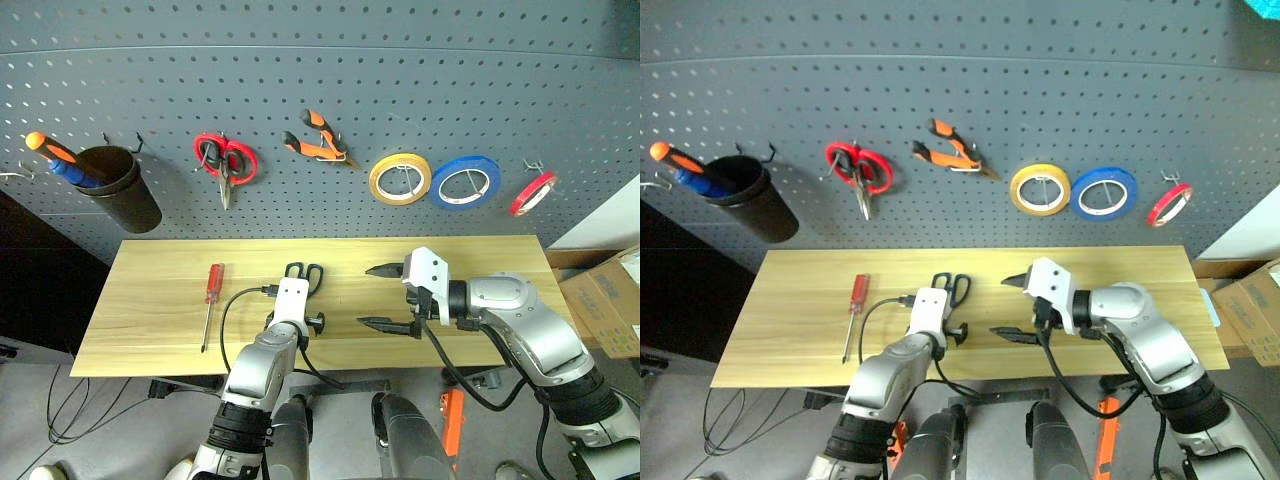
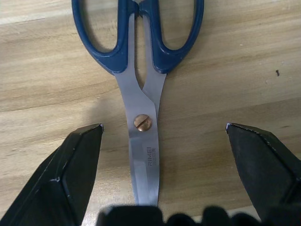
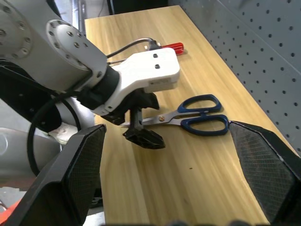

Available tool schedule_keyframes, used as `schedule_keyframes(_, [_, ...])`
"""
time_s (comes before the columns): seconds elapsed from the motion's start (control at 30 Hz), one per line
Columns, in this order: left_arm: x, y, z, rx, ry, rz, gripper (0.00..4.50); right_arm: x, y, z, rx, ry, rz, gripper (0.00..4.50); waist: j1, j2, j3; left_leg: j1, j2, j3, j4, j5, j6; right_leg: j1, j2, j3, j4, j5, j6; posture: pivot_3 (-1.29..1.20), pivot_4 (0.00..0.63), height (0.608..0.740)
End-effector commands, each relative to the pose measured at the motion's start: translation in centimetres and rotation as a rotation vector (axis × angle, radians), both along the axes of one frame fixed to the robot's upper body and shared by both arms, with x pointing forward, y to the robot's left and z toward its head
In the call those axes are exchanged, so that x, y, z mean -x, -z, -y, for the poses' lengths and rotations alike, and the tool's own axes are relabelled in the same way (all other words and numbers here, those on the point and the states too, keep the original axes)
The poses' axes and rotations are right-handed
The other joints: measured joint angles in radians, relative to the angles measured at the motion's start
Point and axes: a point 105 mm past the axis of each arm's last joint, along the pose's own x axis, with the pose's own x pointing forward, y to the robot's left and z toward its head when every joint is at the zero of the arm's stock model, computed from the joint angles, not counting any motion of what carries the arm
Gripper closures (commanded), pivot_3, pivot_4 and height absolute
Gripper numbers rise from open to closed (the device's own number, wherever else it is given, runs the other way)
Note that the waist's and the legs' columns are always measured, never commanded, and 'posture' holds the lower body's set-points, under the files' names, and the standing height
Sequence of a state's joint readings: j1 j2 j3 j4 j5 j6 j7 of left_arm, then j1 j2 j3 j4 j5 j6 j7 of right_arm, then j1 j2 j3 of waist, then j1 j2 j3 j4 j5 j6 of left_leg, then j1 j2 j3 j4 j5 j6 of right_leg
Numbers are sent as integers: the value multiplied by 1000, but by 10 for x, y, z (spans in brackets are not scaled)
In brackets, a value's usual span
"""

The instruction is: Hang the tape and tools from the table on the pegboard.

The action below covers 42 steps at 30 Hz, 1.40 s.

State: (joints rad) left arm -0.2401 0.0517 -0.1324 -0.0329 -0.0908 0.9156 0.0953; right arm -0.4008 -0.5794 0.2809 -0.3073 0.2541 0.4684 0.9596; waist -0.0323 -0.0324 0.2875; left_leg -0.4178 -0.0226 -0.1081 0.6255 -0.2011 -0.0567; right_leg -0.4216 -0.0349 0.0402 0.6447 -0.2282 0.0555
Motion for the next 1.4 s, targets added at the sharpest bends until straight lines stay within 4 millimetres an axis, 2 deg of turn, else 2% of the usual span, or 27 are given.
schedule_keyframes(0.03, [-2,-3,-6,-25,-8,14,0,4,-7,-7,-11,-37,19,21,0,0,2,0,0,0,0,0,0,0,0,0,0,0,0,-40,317,740])
schedule_keyframes(0.27, [-3,1,-13,-90,10,-12,0,4,-6,-9,-23,-33,1,21,0,0,10,0,0,0,0,0,0,0,-1,0,0,0,1,-32,320,740])
schedule_keyframes(0.5, [-3,4,-13,-72,-9,-28,0,2,-7,-5,-20,-22,-1,21,0,0,12,0,0,0,0,0,0,0,-1,0,0,0,1,-39,320,740])
schedule_keyframes(0.63, [-1,5,-13,-60,-23,-33,887,3,-6,-3,-15,-21,-3,0,0,0,13,0,0,0,0,0,0,0,-1,0,0,0,1,-39,318,740])
schedule_keyframes(0.9, [0,4,-17,-70,-36,-28,3726,3,-6,-3,-9,-31,1,0,-1,0,13,0,0,0,0,0,0,0,-1,0,0,0,1,-27,302,740])
schedule_keyframes(0.93, [0,4,-18,-73,-38,-27,3965,3,-6,-3,-9,-32,2,0,-1,0,13,0,0,0,0,0,0,0,-1,0,0,0,1,-27,302,740])
schedule_keyframes(1.27, [3,4,-22,-73,-56,-25,3984,2,-7,-3,-10,-45,4,0,0,0,13,0,0,0,0,0,0,0,-1,0,0,0,1,-19,289,740])
schedule_keyframes(1.4, [0,-5,-18,-43,-50,18,3984,-1,-8,-1,-14,-30,13,0,0,0,13,0,0,0,0,0,0,0,-1,0,0,0,1,-15,276,740])
